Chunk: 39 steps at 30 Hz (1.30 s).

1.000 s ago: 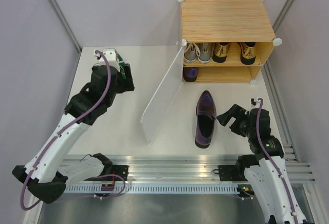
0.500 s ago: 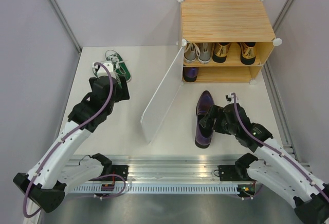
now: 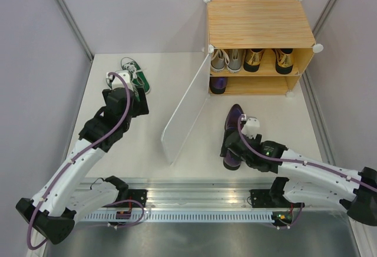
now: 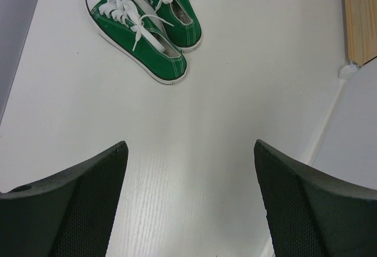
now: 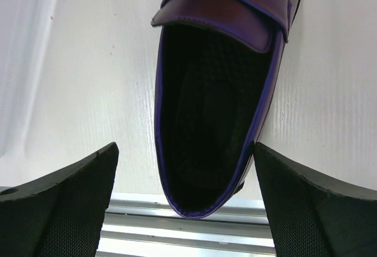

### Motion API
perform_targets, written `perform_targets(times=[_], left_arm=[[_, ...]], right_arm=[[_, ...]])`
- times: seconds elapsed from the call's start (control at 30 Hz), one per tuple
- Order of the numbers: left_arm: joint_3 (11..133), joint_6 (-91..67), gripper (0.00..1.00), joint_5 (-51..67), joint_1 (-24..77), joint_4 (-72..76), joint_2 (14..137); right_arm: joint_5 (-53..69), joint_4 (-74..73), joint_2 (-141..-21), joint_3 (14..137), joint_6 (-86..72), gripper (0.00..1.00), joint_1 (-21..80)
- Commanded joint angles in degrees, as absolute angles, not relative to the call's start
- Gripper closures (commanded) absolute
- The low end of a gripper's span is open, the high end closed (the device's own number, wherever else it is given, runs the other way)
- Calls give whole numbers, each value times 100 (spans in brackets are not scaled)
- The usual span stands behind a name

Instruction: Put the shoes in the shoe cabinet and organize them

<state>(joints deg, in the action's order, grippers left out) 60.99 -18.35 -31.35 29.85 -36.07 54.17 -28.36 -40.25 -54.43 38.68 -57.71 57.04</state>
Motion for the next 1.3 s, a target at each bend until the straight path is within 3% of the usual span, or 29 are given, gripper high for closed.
perform_targets(times=[0.0, 0.3, 0.7, 1.17, 1.27], left_arm=[[6082, -1696, 10, -3085, 2953, -3401, 5335], [6065, -1688, 10, -2979, 2953, -3393, 5326], [6056, -1644, 10, -2777, 2962, -3393, 5414], [6047, -1556, 10, -2663, 2962, -3384, 5458], [6038, -1547, 10, -2663, 2962, -3375, 5458]], right_arm=[[-3515, -4245, -5704, 4122, -6451, 2, 6108], [-4061, -4527, -6126, 4298, -6785, 2, 6451], [-4447, -3235, -6416, 3059, -7207, 2, 6451], [-4044, -1205, -6995, 2364, -6013, 2, 5959], [-4052, -1081, -7058, 2399, -5731, 16, 5950]])
